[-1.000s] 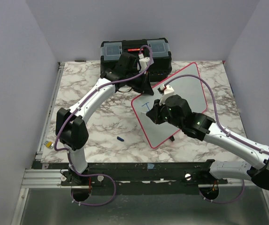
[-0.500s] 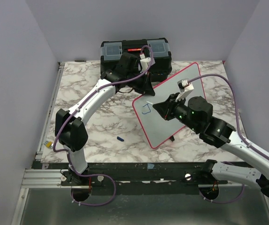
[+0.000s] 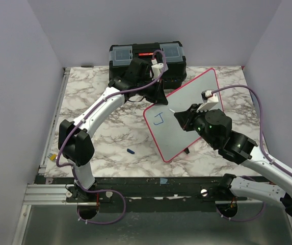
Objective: Write a sentence on the whiteboard
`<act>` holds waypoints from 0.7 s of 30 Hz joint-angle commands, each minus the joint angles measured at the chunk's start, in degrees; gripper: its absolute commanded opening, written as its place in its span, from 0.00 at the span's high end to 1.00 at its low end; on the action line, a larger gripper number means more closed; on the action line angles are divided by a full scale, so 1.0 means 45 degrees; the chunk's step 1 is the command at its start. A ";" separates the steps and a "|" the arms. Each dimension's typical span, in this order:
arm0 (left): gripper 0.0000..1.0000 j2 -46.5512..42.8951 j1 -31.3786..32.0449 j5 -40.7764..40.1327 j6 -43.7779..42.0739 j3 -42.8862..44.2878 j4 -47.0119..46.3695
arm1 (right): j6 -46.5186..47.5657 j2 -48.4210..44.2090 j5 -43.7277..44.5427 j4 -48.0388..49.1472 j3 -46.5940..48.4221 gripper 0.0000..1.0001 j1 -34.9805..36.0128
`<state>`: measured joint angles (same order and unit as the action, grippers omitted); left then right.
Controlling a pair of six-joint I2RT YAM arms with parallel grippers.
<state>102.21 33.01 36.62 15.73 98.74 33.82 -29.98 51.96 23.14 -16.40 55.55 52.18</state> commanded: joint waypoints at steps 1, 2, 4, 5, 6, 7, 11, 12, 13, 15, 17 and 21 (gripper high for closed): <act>1.00 -0.0284 0.0297 0.0470 -0.0778 -0.0211 0.0418 | -0.0180 -0.0214 0.0965 -0.0419 -0.0364 0.99 0.0005; 0.99 -0.0286 0.0300 0.0410 -0.0765 -0.0222 0.0418 | -0.0184 -0.0220 0.1088 -0.0505 -0.0422 0.99 0.0025; 1.00 -0.0226 0.0300 0.0366 -0.0661 -0.0146 0.0458 | -0.0232 -0.0256 0.1280 -0.0653 -0.0559 0.99 0.0015; 1.00 -0.0108 0.0298 0.0236 -0.0563 0.0014 0.0658 | -0.0233 -0.0259 0.1346 -0.0704 -0.0612 0.99 0.0008; 1.00 0.0028 0.0290 0.0051 -0.0494 0.0246 0.0892 | -0.0234 -0.0266 0.1372 -0.0745 -0.0667 0.99 0.0005; 1.00 0.0196 0.0310 -0.0064 -0.0468 0.0422 0.1131 | -0.0243 -0.0251 0.1381 -0.0749 -0.0712 0.99 0.0005; 1.00 0.0454 0.0303 -0.0141 -0.0486 0.0706 0.1467 | -0.0280 -0.0008 0.1343 -0.0749 -0.0801 0.99 0.0005; 1.00 0.0448 0.0315 -0.0147 -0.0505 0.0690 0.1451 | -0.0291 0.0059 0.1328 -0.0718 -0.0815 0.99 0.0006; 1.00 0.0447 0.0301 -0.0131 -0.0506 0.0676 0.1430 | -0.0292 0.0170 0.1287 -0.0677 -0.0810 0.99 0.0005; 1.00 0.0429 0.0301 -0.0062 -0.0504 0.0672 0.1429 | -0.0269 0.0352 0.1158 -0.0544 -0.0788 0.99 0.0005; 1.00 0.0373 0.0301 -0.0076 -0.0506 0.0656 0.1410 | -0.0211 0.0508 0.1040 -0.0376 -0.0763 0.99 0.0011; 1.00 0.0301 0.0299 -0.0142 -0.0505 0.0701 0.1448 | -0.0088 0.0711 0.0962 -0.0213 -0.0665 0.99 0.0005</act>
<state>103.13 33.10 36.53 15.62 100.82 36.53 -30.59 54.50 27.16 -18.87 52.75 52.18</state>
